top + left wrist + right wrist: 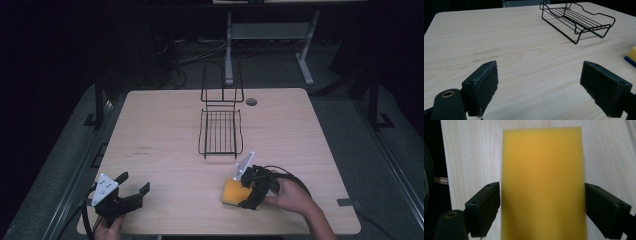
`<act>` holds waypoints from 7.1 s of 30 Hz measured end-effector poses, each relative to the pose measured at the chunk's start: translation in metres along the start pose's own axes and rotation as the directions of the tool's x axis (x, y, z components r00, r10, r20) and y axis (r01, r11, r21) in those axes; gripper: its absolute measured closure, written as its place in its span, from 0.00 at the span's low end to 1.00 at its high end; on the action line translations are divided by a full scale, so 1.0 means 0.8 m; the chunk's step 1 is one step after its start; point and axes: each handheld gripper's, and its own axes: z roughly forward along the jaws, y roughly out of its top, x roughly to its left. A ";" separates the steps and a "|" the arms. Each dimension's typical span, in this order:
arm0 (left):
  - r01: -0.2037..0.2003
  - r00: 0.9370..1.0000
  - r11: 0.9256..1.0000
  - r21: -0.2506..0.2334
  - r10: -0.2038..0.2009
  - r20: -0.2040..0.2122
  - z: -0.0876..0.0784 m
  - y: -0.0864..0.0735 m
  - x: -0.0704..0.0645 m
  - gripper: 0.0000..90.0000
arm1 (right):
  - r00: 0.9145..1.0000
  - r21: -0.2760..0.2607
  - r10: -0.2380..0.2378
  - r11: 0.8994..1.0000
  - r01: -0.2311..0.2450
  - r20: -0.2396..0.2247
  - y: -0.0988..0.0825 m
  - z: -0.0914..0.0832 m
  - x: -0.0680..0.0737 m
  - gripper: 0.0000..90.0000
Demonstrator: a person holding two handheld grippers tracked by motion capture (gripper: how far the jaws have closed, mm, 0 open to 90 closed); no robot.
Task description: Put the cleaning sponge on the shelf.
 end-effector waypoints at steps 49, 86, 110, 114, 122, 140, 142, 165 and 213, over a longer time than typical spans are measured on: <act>0.000 1.000 1.000 -0.004 0.000 0.003 0.000 0.001 -0.002 0.16 | 1.000 -0.060 -0.029 0.998 0.029 0.002 0.014 -0.009 -0.009 0.24; 0.006 1.000 1.000 -0.010 -0.006 0.007 0.000 0.000 -0.001 0.16 | 0.999 -0.098 -0.039 0.995 0.037 -0.018 0.054 -0.035 -0.052 0.24; 0.003 1.000 1.000 -0.016 -0.003 0.011 0.000 0.001 -0.001 0.16 | 0.999 -0.075 -0.042 0.996 0.041 -0.012 0.083 -0.033 -0.078 0.24; 0.005 1.000 1.000 -0.017 -0.004 0.013 -0.001 0.000 -0.002 0.16 | 0.998 -0.066 -0.057 0.996 0.057 -0.009 0.088 -0.033 -0.082 0.24; 0.001 1.000 1.000 -0.014 -0.001 0.012 -0.001 0.001 0.000 0.16 | 0.998 -0.048 -0.067 0.997 0.067 0.008 0.097 -0.033 -0.093 0.24; 0.005 1.000 1.000 -0.016 -0.005 0.018 0.001 0.001 0.001 0.16 | 0.999 -0.020 -0.049 0.999 0.049 -0.009 0.120 -0.019 -0.126 0.24; 0.007 1.000 1.000 -0.013 -0.006 0.024 0.003 0.001 0.000 0.16 | 0.999 -0.017 -0.050 0.999 0.050 -0.015 0.120 -0.017 -0.129 0.24; 0.002 0.999 1.000 -0.013 -0.002 0.034 0.002 0.001 -0.002 0.16 | 1.000 0.022 -0.009 1.000 0.009 -0.009 0.141 -0.013 -0.180 0.24; 0.019 0.999 1.000 -0.012 -0.018 0.047 0.004 -0.001 -0.003 0.16 | 0.999 -0.046 0.049 0.998 -0.049 0.003 0.129 -0.011 -0.195 0.18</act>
